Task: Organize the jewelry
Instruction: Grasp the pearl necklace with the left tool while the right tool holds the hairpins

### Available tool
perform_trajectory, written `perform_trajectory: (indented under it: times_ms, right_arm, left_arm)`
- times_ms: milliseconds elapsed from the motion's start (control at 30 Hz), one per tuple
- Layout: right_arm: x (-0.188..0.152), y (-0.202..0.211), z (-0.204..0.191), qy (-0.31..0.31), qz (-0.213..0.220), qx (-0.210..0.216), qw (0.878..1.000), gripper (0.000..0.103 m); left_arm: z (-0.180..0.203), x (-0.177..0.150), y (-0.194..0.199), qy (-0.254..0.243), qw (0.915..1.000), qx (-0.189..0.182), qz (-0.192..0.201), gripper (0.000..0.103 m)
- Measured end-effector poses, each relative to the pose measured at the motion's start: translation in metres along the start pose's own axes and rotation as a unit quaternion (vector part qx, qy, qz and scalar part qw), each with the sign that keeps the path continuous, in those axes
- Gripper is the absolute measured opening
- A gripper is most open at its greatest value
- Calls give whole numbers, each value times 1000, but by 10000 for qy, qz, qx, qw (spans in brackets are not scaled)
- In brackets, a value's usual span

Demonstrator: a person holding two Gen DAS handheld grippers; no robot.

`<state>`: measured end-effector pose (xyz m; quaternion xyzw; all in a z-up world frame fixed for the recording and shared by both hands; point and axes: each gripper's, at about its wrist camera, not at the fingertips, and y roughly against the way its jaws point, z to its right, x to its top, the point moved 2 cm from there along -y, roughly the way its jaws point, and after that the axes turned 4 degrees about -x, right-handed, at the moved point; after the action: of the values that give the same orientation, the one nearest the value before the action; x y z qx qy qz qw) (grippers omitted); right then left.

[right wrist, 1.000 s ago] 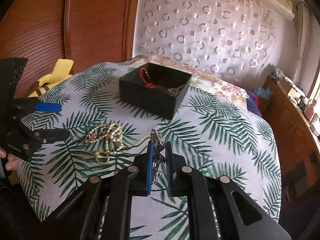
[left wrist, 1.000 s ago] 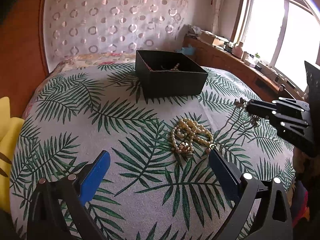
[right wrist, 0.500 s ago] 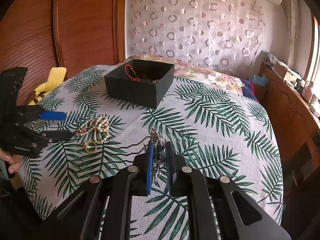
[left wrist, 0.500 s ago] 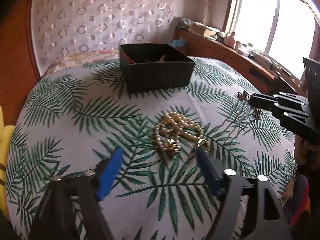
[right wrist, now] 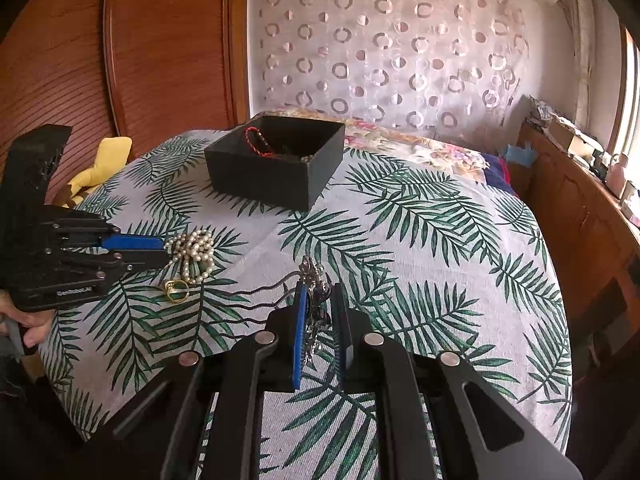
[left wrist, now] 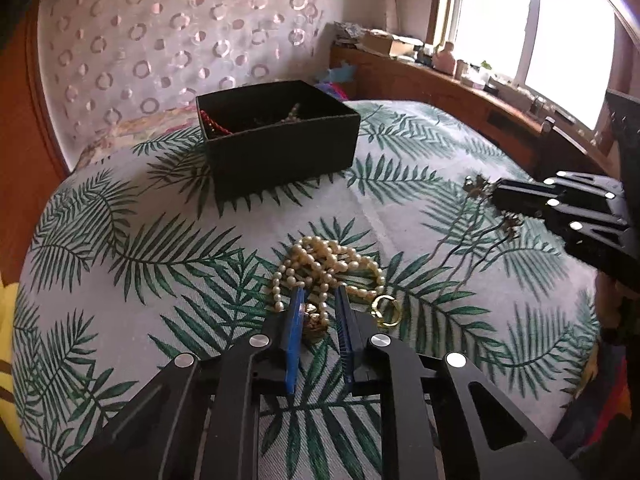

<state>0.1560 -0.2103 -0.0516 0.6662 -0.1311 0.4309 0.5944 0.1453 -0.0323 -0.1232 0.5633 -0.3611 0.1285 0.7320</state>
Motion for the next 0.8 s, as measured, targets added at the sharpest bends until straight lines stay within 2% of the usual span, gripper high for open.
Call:
perform_trajectory:
  times_ms: [300,567,800]
  right_arm:
    - [0,-1,0,35,21,16,10000,13]
    - [16,7,-5,191,153,-28,9997,12]
    - [41,12,-7,383,322,56,9987,10]
  left_arm:
    - [-4,-3,3,12,10000,0,29,10]
    - [-16,15,35,273,9982,-259,473,10]
    - [-28,37,48,332,9966,-298,692,10]
